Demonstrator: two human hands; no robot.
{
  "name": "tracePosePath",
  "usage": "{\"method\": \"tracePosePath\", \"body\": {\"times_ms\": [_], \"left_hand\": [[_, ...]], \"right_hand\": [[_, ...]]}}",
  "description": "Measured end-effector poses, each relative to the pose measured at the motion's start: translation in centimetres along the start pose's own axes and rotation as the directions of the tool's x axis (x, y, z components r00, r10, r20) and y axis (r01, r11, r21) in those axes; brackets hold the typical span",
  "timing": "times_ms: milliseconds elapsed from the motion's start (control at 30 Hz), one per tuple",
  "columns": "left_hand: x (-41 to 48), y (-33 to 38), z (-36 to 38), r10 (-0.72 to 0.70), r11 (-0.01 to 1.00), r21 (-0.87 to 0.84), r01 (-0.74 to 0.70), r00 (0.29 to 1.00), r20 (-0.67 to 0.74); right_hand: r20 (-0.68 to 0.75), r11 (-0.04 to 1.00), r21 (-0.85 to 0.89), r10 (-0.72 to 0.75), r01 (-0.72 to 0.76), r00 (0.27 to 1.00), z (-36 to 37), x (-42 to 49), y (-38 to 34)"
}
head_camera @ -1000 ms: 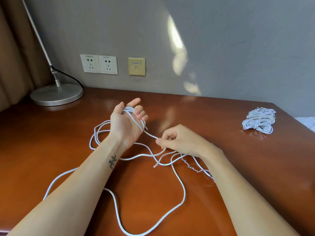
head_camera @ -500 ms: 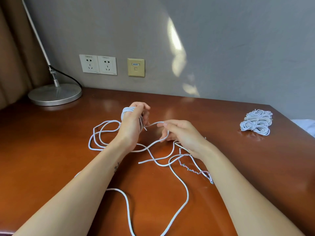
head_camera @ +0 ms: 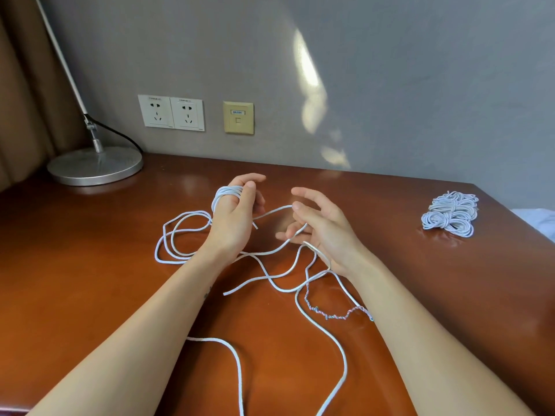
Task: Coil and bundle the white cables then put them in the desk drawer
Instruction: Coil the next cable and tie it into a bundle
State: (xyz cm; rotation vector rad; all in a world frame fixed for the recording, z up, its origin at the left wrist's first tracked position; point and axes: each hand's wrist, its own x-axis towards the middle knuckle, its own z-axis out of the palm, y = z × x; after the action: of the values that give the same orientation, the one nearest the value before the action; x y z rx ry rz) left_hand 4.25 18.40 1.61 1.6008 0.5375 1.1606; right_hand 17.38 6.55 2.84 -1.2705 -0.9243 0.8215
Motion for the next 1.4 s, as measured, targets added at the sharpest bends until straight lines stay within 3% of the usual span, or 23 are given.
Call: {"method": "tracePosePath", "body": {"times_ms": [233,400,733,833,900,933,1033,1267,1400], "left_hand": [[0.4,-0.3,-0.6,0.021,0.997,0.079,-0.016,0.998,-0.064],[0.6,-0.8,-0.7,0.039,0.981,0.19,-0.028,0.998,-0.056],[0.1,-1.2,-0.4,0.038,0.89,0.447,-0.088,0.992,0.118],[-0.2,-0.7,-0.4,0.005,0.89,0.449,-0.078,0.987,0.161],[-0.3,-0.9,-0.7,-0.019,0.897,0.438,-0.059,0.985,0.171],[-0.3,-1.1,-0.9,-0.02,0.898,0.437,-0.058,0.985,0.172],[-0.2,-1.4,-1.0,-0.003,0.875,0.48,-0.066,0.99,0.142],[0.0,-1.7,-1.0,0.071,0.742,0.662,-0.106,0.994,0.08],[0.1,-1.8,-1.0,0.068,0.743,0.663,-0.096,0.995,0.068]], "right_hand": [[-0.054,0.997,-0.02,-0.074,0.073,0.996,-0.5,0.3,0.3],[-0.123,0.946,-0.281,-0.204,0.163,0.971,-0.9,0.4,0.6],[-0.12,0.657,-0.671,-0.554,0.344,0.824,-0.7,0.3,1.7],[-0.166,0.574,-0.739,-0.663,0.354,0.73,-1.0,0.5,1.4],[-0.238,0.571,-0.742,-0.715,0.351,0.657,-1.9,0.9,1.1],[-0.265,0.598,-0.721,-0.705,0.35,0.658,-2.4,1.1,1.0],[-0.242,0.679,-0.653,-0.607,0.336,0.757,-3.2,1.1,0.9],[-0.08,0.72,-0.654,-0.37,0.231,0.926,-1.5,0.0,0.5],[0.031,0.729,-0.643,-0.283,0.236,0.959,-1.2,-0.3,0.3]]}}
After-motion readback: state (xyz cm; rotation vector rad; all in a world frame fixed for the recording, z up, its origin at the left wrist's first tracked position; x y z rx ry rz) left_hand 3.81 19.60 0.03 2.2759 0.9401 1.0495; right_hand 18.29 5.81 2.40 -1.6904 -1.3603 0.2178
